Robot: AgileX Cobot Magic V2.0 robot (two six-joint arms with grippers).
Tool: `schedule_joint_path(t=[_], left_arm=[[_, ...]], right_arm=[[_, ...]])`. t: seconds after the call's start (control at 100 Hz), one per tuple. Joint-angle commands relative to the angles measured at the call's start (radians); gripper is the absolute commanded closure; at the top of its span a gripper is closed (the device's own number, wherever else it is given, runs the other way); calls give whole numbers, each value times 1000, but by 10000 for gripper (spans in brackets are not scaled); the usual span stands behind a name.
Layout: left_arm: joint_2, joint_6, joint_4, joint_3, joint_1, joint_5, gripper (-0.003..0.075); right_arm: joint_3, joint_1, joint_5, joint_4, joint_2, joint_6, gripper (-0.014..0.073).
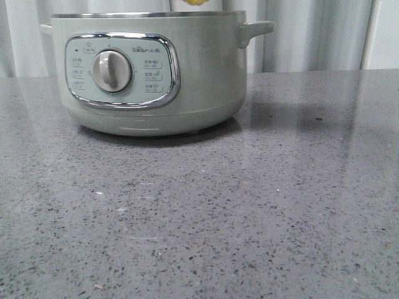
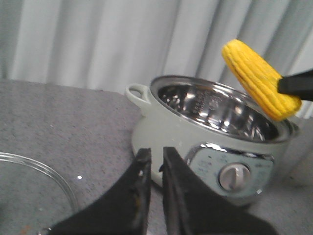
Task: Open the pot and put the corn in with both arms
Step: 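Grasp the yellow corn cob with the right gripper and lift it, then carry the corn over the pot with the right gripper and release it inside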
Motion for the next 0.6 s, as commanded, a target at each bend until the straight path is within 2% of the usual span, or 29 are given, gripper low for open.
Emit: schedule_joint_path(t=[0.0, 0.04, 0.09, 0.2, 0.27, 0.49, 0.59], left_arm=[[5, 4, -17, -33, -24, -2, 741], [5, 4, -17, -33, -32, -2, 741], [5, 6, -17, -33, -38, -7, 741], [-21, 14, -17, -33, -41, -15, 741], [-59, 60, -17, -33, -41, -14, 741], [-212, 136, 13, 13, -41, -7, 741], [-241, 136, 20, 53, -41, -7, 741]], right_arm=[[-66, 2, -24, 2, -27, -10, 97], [-75, 2, 6, 2, -29, -10, 24], [-76, 2, 40, -1, -49, -10, -21], [-71, 6, 120, -33, -121, -10, 22], [-43, 17, 139, -78, -204, -10, 133], [216, 61, 142, -185, -600, -11, 650], [361, 61, 129, -208, -777, -11, 660]])
